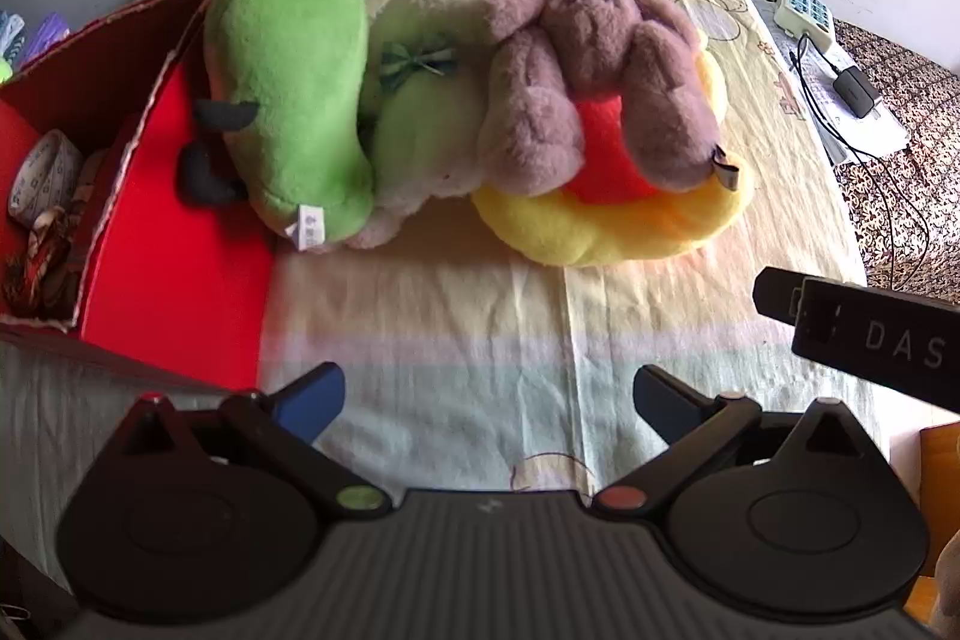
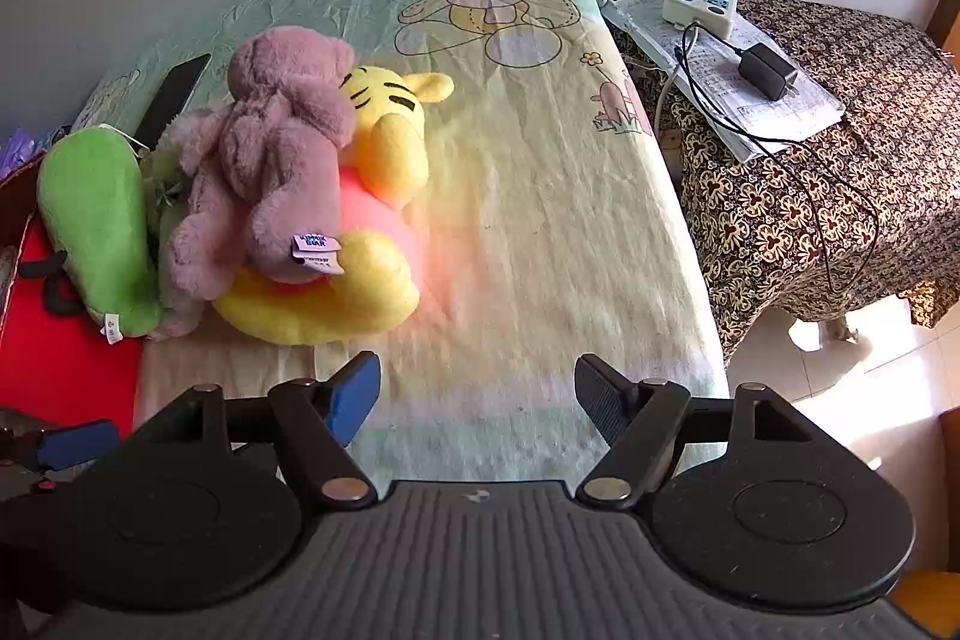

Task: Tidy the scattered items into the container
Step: 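Move the right gripper toward the pink-brown teddy bear on the bed, then close the right gripper on the pink-brown teddy bear's body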

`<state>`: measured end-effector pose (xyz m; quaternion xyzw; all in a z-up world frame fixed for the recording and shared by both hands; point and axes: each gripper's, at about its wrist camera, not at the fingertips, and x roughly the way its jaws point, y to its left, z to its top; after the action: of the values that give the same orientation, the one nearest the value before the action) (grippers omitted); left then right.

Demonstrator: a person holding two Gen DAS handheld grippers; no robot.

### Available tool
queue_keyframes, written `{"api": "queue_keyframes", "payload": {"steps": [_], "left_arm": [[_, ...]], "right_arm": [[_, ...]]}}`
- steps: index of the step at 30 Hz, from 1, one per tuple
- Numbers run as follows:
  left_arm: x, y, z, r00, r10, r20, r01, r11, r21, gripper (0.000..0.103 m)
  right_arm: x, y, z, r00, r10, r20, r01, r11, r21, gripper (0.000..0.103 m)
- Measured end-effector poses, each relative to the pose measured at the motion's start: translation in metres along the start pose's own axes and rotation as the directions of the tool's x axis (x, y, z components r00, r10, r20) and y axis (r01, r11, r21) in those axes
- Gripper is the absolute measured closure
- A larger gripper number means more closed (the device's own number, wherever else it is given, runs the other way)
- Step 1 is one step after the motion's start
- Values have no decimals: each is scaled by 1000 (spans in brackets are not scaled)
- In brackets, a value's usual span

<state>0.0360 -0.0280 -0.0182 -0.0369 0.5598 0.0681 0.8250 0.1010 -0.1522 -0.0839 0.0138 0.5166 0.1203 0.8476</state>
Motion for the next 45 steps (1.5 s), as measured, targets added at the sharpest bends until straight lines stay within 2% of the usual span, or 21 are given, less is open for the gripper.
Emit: {"api": "queue_keyframes", "payload": {"steps": [14, 25, 33, 38, 41, 45], "left_arm": [[-1, 1, 5, 1000, 22, 7, -22, 1000, -16, 1], [-4, 6, 20, 1000, 4, 24, -4, 1000, 19, 1], [-7, 10, 40, 998, 4, 57, -7, 998, 58, 1], [-5, 12, 58, 991, -105, 87, 101, 994, 50, 2], [-1, 12, 70, 979, -172, 111, 168, 985, 49, 2], [10, 7, 83, 963, -238, 127, 233, 971, 58, 7]], "right_arm": [[1, -3, 3, 999, 42, 4, -42, 999, -8, 29], [-6, -1, 19, 995, 103, 13, -102, 994, -31, 29], [-5, -10, 32, 994, 109, 22, -108, 994, -7, 29], [-4, -16, 48, 985, 166, 51, -168, 985, 39, 29], [0, -20, 66, 965, 254, 62, -259, 961, 93, 29], [12, -13, 83, 944, 324, 64, -329, 939, 103, 29]]}}
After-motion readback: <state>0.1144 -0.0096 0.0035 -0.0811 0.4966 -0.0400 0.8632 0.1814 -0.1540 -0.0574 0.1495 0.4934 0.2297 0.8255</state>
